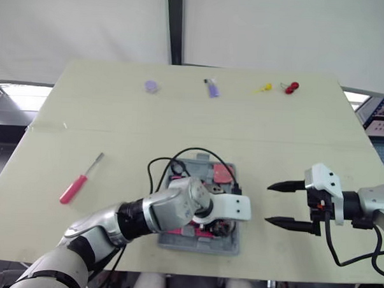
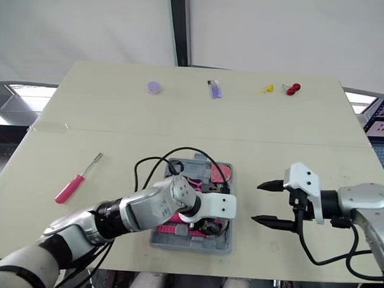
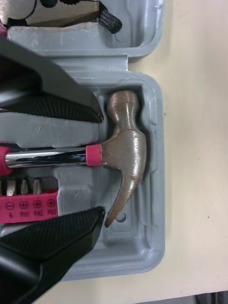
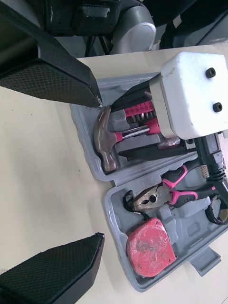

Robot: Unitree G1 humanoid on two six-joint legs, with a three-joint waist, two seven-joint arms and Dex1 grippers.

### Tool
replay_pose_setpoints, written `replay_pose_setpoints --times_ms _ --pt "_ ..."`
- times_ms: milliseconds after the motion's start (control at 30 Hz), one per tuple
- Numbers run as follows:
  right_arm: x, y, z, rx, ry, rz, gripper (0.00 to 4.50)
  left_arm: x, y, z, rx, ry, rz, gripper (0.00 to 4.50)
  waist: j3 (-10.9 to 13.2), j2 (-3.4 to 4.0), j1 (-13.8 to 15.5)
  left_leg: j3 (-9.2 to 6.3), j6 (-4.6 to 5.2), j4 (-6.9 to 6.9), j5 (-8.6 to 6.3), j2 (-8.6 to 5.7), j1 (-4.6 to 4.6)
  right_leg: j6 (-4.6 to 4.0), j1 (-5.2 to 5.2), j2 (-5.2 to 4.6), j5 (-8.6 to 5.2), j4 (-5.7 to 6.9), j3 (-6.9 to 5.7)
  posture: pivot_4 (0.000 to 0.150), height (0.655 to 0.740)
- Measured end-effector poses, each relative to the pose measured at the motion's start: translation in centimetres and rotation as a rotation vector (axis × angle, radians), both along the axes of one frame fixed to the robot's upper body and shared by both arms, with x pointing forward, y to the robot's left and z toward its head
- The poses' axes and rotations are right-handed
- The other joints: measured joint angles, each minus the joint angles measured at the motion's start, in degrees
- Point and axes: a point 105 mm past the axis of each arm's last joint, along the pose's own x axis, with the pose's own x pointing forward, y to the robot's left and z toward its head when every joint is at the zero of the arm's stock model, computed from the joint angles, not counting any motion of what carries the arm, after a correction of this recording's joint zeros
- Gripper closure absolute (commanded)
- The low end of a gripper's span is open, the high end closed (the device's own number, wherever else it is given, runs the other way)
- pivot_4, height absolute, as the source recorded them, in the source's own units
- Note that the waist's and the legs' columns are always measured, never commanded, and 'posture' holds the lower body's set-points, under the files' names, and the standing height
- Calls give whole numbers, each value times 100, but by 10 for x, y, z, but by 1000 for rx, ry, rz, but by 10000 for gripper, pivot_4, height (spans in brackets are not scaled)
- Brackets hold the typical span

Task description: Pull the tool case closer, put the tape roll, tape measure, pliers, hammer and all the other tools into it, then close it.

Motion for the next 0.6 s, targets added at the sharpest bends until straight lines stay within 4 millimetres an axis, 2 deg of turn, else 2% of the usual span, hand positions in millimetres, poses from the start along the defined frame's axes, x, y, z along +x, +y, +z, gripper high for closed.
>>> replay_pose_setpoints --times_ms 333,500,600 --pt "-1 1 0 2 3 3 0 -6 4 12 -36 48 8 17252 0 0 0 0 0 0 0 0 0 0 0 0 0 0 0 1500 7400" --pt "-2 5 4 23 10 8 0 13 16 52 -246 45 24 17252 -1 2 -13 -2 0 0 0 0 1 0 0 0 0 1 0 1500 7400" --pt "-3 12 11 57 0 21 0 30 39 65 -408 -1 7 17252 -6 10 -44 -4 0 -1 0 1 6 0 0 1 0 2 -1 1500 7400"
